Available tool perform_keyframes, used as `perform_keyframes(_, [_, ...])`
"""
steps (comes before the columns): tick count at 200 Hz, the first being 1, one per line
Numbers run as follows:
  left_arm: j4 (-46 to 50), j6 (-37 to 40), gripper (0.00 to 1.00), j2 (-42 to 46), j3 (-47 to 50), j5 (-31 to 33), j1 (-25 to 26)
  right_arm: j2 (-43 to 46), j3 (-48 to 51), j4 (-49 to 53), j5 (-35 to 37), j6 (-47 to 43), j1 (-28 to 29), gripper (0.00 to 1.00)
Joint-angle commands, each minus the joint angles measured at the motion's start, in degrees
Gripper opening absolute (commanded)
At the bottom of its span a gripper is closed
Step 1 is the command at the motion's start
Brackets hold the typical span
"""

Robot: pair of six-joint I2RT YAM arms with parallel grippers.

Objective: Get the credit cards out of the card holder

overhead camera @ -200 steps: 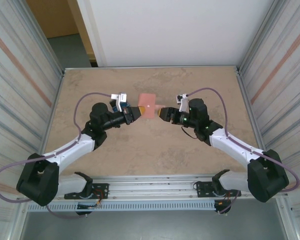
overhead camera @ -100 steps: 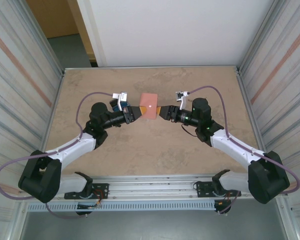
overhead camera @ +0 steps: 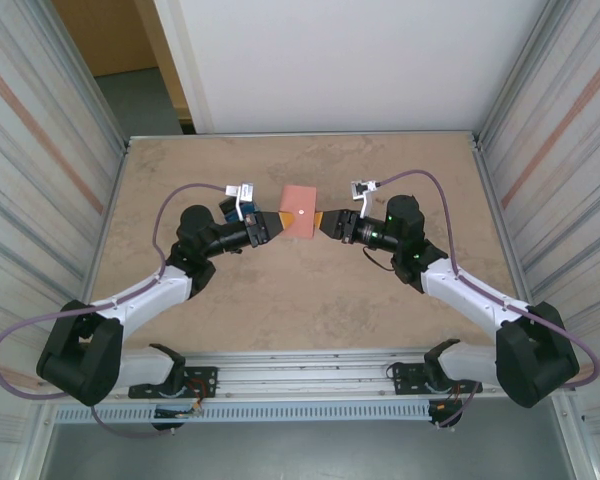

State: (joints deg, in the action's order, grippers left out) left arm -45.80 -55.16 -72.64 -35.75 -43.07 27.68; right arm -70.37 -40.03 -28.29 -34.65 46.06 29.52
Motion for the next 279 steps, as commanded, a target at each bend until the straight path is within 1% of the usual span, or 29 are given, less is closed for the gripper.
perform_keyframes(1, [-5.0,-1.7,0.0,0.5,-0.8,-2.6,0.1,-1.4,0.1,-5.8,-3.4,2.1,-0.2,0.41])
perform_keyframes(35, [-5.7,-2.7,0.0,0.2,-1.1,-3.1,0.1,-3.5,0.1,-11.3,-6.9,5.0,-0.3,0.39])
perform_keyframes(50, [-5.6,-3.0,0.0,0.0,-1.2,-3.1,0.1,-4.0,-0.2,-12.0,-7.6,5.5,-0.1,0.32])
perform_keyframes(71, [-5.2,-2.8,0.03,-0.2,-1.1,-2.9,0.1,-4.0,-0.2,-12.6,-8.2,5.9,-0.1,0.18])
perform_keyframes(81, [-4.9,-2.7,0.07,-0.5,-1.2,-2.7,0.1,-3.6,-0.2,-12.3,-8.2,5.9,-0.1,0.13])
perform_keyframes(88, [-4.4,-2.7,0.11,-0.6,-1.1,-2.5,0.0,-3.3,-0.2,-11.7,-7.9,5.8,-0.1,0.09])
perform_keyframes(105, [-2.2,-2.1,0.29,-1.0,-1.6,-2.3,0.1,-2.2,-0.5,-7.7,-6.3,4.4,-0.1,0.0])
perform_keyframes(112, [-0.9,-1.6,0.37,-1.2,-1.8,-2.2,0.0,-1.4,-0.8,-4.9,-5.1,3.5,-0.1,0.0])
perform_keyframes(138, [3.8,0.9,0.6,-1.8,-3.0,-2.9,0.2,1.5,-3.2,8.6,0.8,-1.4,0.7,0.0])
perform_keyframes(153, [5.1,2.1,0.66,-2.3,-3.6,-3.2,0.4,3.0,-4.4,14.3,4.0,-3.5,1.2,0.0])
perform_keyframes(173, [5.5,2.8,0.75,-3.3,-4.1,-3.6,1.0,4.3,-5.4,19.0,7.1,-4.8,1.5,0.0])
perform_keyframes(189, [5.5,2.6,0.89,-4.4,-4.7,-3.8,1.4,4.9,-5.8,21.2,8.7,-5.2,1.7,0.0])
perform_keyframes(197, [5.4,2.6,0.92,-4.8,-5.2,-4.1,1.6,5.2,-6.0,21.8,9.5,-5.3,1.9,0.0])
perform_keyframes(219, [6.0,2.9,0.95,-5.3,-6.0,-4.5,2.0,5.7,-6.8,24.4,11.9,-6.6,2.9,0.0])
perform_keyframes(230, [7.3,3.6,0.98,-5.2,-6.3,-4.4,2.1,5.8,-7.5,25.8,13.2,-7.7,3.7,0.0])
perform_keyframes(279, [16.8,9.2,0.98,-2.3,-6.5,-0.8,2.2,6.1,-9.3,30.2,17.3,-9.2,5.0,0.0])
